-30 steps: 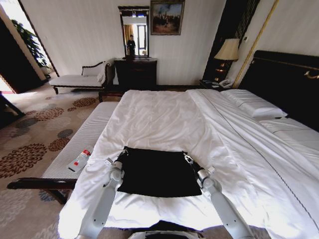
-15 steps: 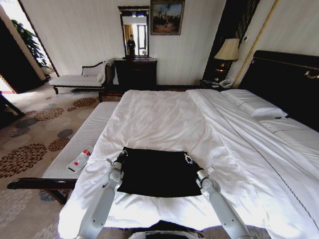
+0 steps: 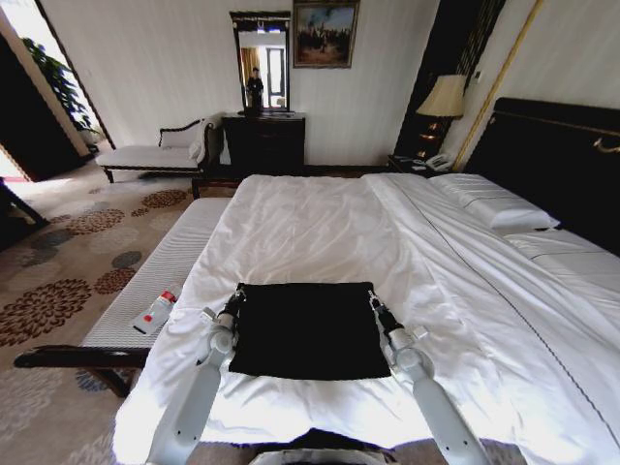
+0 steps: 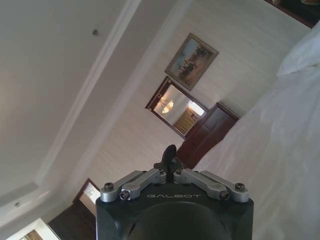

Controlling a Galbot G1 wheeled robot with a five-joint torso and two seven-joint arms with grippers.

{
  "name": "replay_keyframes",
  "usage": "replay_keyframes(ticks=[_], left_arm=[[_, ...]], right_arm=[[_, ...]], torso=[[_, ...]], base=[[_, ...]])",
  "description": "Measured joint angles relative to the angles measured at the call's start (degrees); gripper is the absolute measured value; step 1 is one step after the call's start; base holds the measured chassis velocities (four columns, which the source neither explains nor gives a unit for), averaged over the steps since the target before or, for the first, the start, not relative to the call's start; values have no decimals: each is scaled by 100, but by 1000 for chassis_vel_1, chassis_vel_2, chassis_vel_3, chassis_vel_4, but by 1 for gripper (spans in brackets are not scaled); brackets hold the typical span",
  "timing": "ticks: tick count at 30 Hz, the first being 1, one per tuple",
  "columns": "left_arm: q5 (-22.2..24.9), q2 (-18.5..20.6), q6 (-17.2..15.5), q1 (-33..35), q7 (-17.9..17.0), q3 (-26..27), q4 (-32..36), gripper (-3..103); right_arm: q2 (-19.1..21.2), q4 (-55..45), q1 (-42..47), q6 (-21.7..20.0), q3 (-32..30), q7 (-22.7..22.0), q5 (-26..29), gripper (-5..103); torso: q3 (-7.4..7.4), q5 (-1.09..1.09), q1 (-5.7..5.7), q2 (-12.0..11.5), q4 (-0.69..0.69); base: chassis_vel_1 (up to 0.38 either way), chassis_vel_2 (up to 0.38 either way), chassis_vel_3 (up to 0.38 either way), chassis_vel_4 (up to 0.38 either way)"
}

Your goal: Fold the clothes on the bed.

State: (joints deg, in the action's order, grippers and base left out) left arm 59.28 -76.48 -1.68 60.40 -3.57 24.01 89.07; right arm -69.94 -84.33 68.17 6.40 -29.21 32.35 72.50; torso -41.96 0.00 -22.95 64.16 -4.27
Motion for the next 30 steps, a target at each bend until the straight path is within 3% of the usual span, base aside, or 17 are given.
replay_keyframes(ticks=[2, 6, 12, 15, 22, 24, 27, 28, 30], left_arm=[[88, -4, 1, 86, 12, 50, 223, 1], [486, -56, -9, 628, 64, 305, 1413, 1], [577, -68, -33, 1364, 119, 524, 2411, 1], [730, -55, -71, 1907, 132, 790, 3143, 1], [918, -61, -105, 2624, 120, 1280, 4317, 1], [950, -14, -148, 2937, 74, 1484, 4753, 1], [986, 86, -312, 3309, -160, 1758, 5210, 1], [986, 86, -312, 3309, -160, 1758, 5210, 1], [912, 180, -519, 3338, -476, 1812, 5294, 1]], right_arm=[[-6, -310, 174, 81, -73, 69, 63, 1], [-85, -1650, 834, 199, -431, 140, 208, 1], [-223, -2717, 1444, 263, -769, 15, 197, 1], [-371, -3608, 1927, 371, -1084, -378, 108, 1], [-597, -4634, 2662, 578, -1509, -1117, -72, 1], [-699, -5149, 3013, 542, -1730, -1707, -222, 1], [-708, -5916, 3247, 128, -2000, -3255, -154, 1], [-708, -5916, 3247, 128, -2000, -3255, -154, 1], [-461, -6006, 2952, -454, -2140, -4634, 55, 1]], torso=[[0, 0, 0, 0, 0], [1, -1, 1, 0, 2], [1, 0, 2, 1, 1], [1, -2, 2, 1, 2], [2, 0, 2, 1, 1], [1, 2, 2, 1, 0], [2, -4, 3, 2, 0], [2, -4, 3, 2, 0], [2, 0, 4, 2, 2]], base=[[0, 0, 0, 0], [0, 0, 0, 0], [0, 0, 0, 0], [0, 0, 0, 0], [0, 0, 0, 0], [0, 0, 0, 0], [0, 0, 0, 0], [0, 0, 0, 0], [0, 0, 0, 0]])
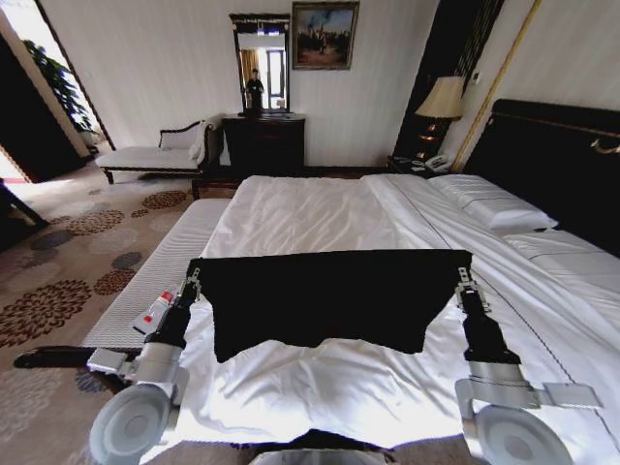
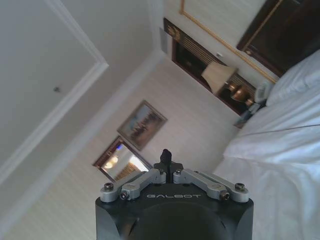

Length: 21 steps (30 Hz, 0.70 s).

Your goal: Fold the clothes on the bed.

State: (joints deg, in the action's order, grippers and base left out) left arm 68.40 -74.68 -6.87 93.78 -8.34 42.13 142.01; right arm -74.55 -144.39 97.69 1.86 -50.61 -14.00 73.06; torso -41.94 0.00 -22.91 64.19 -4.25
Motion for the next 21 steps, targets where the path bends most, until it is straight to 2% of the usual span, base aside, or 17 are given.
replay_keyframes(ticks=[1, 2, 4, 6, 7, 8, 10, 12, 14, 15, 16, 17, 18, 20, 21], left_arm=[[-118, 63, -91, -96, -154, -74, -82, 1], [-118, 63, -91, -96, -154, -74, -82, 1], [-349, 134, -214, -384, -355, -312, -499, 1], [-474, 172, -307, -772, -516, -566, -1134, 1], [-474, 172, -307, -772, -516, -566, -1134, 1], [-485, 179, -347, -1005, -582, -693, -1523, 1], [-477, 177, -396, -1572, -656, -961, -2318, 1], [-474, 167, -397, -1770, -665, -1048, -2571, 1], [-486, 97, -388, -2363, -675, -1296, -3340, 1], [-572, -91, -285, -2976, -678, -1527, -4362, 1], [-572, -91, -285, -2976, -678, -1527, -4362, 1], [-652, -237, -164, -3313, -642, -1622, -4936, 1], [-702, -344, -55, -3523, -568, -1678, -5290, 1], [-731, -546, 146, -3848, -323, -1771, -5877, 1], [-731, -546, 146, -3848, -323, -1771, -5877, 1]], right_arm=[[261, -3, -264, -343, -2, -619, 113, 1], [261, -3, -264, -343, -2, -619, 113, 1], [756, 99, -601, -643, 248, -1044, 73, 1], [1152, 695, -910, -803, 612, -1155, -54, 1], [1152, 695, -910, -803, 612, -1155, -54, 1], [1331, 1090, -1153, -860, 838, -1170, -71, 1], [1532, 1817, -1632, -885, 1248, -1135, -59, 1], [1578, 2129, -1838, -887, 1430, -1083, -47, 1], [1628, 2954, -2360, -888, 1835, -928, -29, 1], [1554, 4021, -3098, -805, 2345, -665, -117, 1], [1554, 4021, -3098, -805, 2345, -665, -117, 1], [1429, 4699, -3490, -677, 2606, -431, -281, 1], [1323, 5127, -3704, -581, 2740, -239, -410, 1], [1115, 5748, -4007, -400, 2879, 122, -573, 1], [1115, 5748, -4007, -400, 2879, 122, -573, 1]], torso=[[-1, 2, 0, 0, 2], [-1, 2, 0, 0, 2], [-2, -4, -4, -1, 0], [-3, 2, -5, -2, 1], [-3, 2, -5, -2, 1], [-3, 1, -6, -2, -1], [-3, -2, -5, -2, 2], [-4, -1, -5, -3, 0], [-3, 1, -5, -3, -1], [-4, -1, -6, -4, -1], [-4, -1, -6, -4, -1], [-5, -4, -7, -4, 1], [-5, 4, -8, -4, 0], [-5, 2, -9, -5, 0], [-5, 2, -9, -5, 0]], base=[[0, 0, 0, 0], [0, 0, 0, 0], [0, 0, 0, 0], [0, 0, 0, 0], [0, 0, 0, 0], [0, 0, 0, 0], [0, 0, 0, 0], [0, 0, 0, 0], [0, 0, 0, 0], [0, 0, 0, 0], [0, 0, 0, 0], [0, 0, 0, 0], [0, 0, 0, 0], [0, 0, 0, 0], [0, 0, 0, 0]])
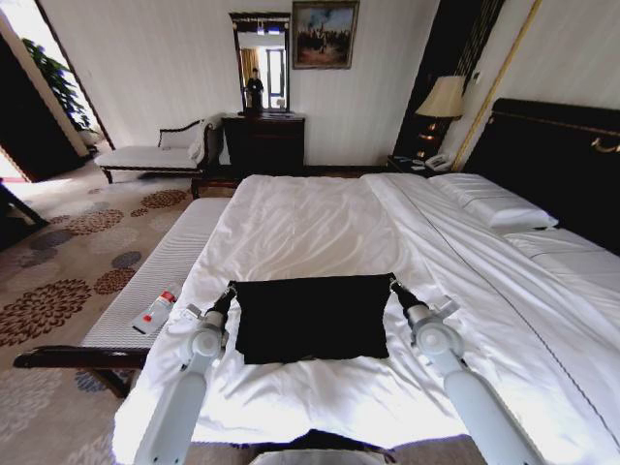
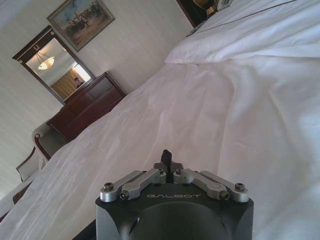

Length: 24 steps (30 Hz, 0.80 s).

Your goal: Fold the clothes on the bed.

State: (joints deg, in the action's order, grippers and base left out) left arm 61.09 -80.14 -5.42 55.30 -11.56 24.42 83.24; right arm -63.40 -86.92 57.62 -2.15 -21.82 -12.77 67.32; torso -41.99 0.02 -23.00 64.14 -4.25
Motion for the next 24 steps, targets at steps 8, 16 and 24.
replay_keyframes(ticks=[8, 16, 24], left_arm=[[143, -364, 479, -334, 938, -107, -748, 1], [347, -442, 888, -267, 1487, -143, -785, 1], [320, -285, 894, 113, 1559, -171, -300, 1]], right_arm=[[-312, 449, -201, 513, 190, 1092, -89, 1], [-490, 609, -231, 1090, 228, 1979, -6, 1], [-415, 10, 412, 1161, 90, 2453, 59, 1]], torso=[[4, -3, 9, 2, -1], [3, -3, 6, 2, 0], [4, -3, 7, 3, -1]], base=[[0, 0, 0, 0], [0, 0, 0, 0], [0, 0, 0, 0]])
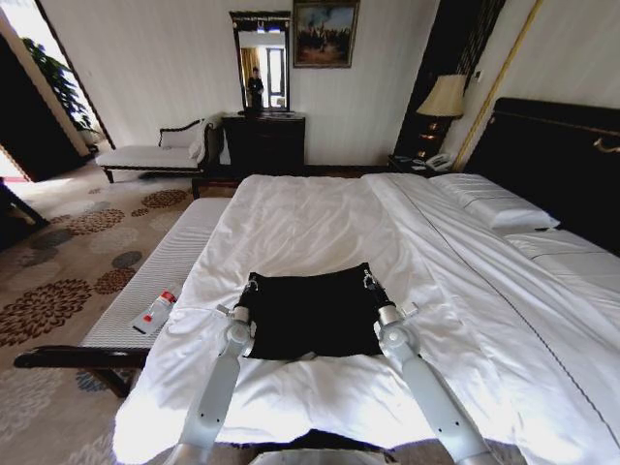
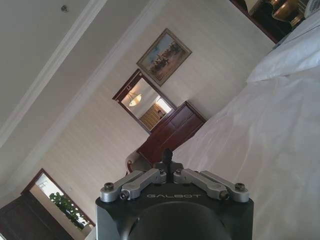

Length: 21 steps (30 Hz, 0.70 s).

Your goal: Fold the clothes on the bed.

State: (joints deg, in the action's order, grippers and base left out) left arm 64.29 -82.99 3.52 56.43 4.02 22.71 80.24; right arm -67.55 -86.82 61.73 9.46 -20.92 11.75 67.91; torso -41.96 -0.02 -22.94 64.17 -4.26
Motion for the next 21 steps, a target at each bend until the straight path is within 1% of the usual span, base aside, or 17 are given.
replay_keyframes(ticks=[2, 4, 5, 8, 12, 17, 21], left_arm=[[34, 18, -1, 35, 0, 13, 53, 1], [211, 78, -40, 179, -1, 63, 271, 1], [211, 78, -40, 179, -1, 63, 271, 1], [387, 141, -109, 456, 13, 122, 576, 1], [368, 179, -150, 734, 97, 130, 725, 1], [285, 196, -186, 1105, 230, 133, 920, 1], [284, 304, -200, 1359, 310, 161, 1074, 1]], right_arm=[[6, -53, 74, 9, -27, 9, 10, 1], [-6, -260, 389, 77, -153, 53, 85, 1], [-6, -260, 389, 77, -153, 53, 85, 1], [-88, -526, 864, 196, -356, 197, 257, 1], [-158, -667, 1143, 224, -470, 255, 349, 1], [-224, -819, 1443, 267, -511, 283, 322, 1], [-232, -954, 1685, 338, -535, 283, 281, 1]], torso=[[0, 0, 0, 0, 0], [1, 0, 0, 0, 0], [1, 0, 0, 0, 0], [0, 1, 0, 1, -1], [1, 1, 1, 0, 0], [1, 1, 0, 0, 1], [1, 1, 0, 1, 0]], base=[[0, 0, 0, 0], [0, 0, 0, 0], [0, 0, 0, 0], [0, 0, 0, 0], [0, 0, 0, 0], [0, 0, 0, 0], [0, 0, 0, 0]])
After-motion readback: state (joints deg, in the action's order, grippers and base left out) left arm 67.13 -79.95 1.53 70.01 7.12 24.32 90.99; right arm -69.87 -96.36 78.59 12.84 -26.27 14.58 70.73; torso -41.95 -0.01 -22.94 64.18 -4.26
